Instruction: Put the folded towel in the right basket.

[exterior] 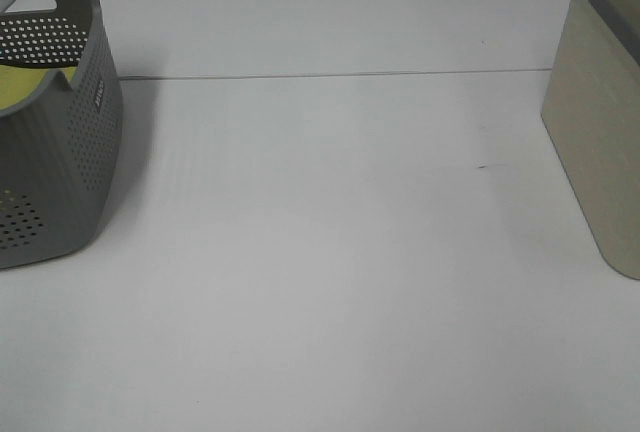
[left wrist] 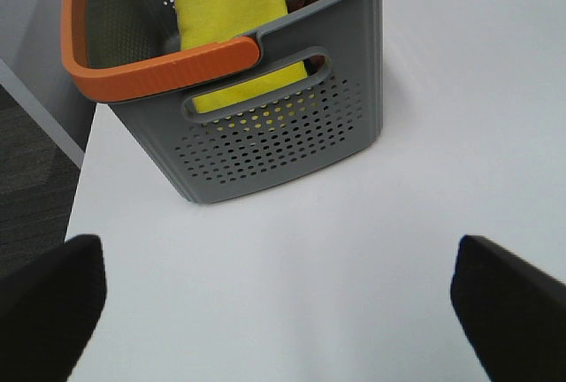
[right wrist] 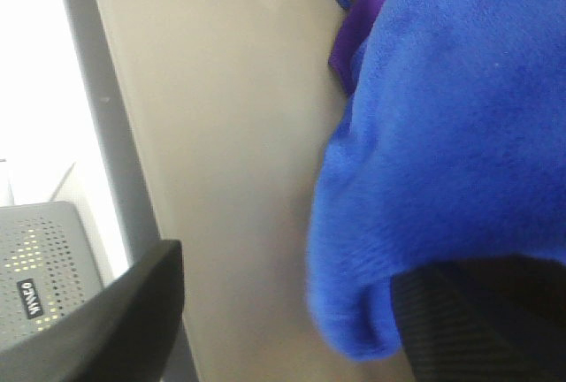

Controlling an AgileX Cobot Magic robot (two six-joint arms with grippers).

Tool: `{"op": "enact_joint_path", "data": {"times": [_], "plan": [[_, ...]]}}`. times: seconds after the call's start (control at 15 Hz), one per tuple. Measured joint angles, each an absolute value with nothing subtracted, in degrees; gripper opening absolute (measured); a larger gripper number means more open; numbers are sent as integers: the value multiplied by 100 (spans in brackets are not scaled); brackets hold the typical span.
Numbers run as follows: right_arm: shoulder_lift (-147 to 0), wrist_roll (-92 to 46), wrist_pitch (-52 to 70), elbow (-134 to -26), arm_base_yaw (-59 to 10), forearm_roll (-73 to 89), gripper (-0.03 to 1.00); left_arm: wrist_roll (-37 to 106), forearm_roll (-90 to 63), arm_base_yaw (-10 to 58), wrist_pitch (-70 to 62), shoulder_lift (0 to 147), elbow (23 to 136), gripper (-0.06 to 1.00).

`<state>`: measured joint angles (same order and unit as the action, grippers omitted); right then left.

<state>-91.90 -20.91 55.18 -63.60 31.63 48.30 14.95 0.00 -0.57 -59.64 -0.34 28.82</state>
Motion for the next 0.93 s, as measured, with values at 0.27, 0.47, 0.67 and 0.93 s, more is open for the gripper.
{"op": "enact_joint_path", "data": {"times": [0.27, 0.47, 0.67, 0.93], "plan": [[-8233, -1667, 5821, -6360, 3163, 4165, 66, 1495, 0, -57, -5964, -34, 2882, 99], [-7363, -1576, 6205, -6360, 3163, 3988, 66, 1495, 0, -57, -5964, -34, 2882, 99], [-6497, -1644, 6434, -6360, 3100, 3988, 66, 1495, 0, -57, -5964, -34, 2882, 99], [-5243, -2011, 6440, -6360, 1576, 3661, 65, 1495, 0, -57, -5964, -34, 2882, 99]]}}
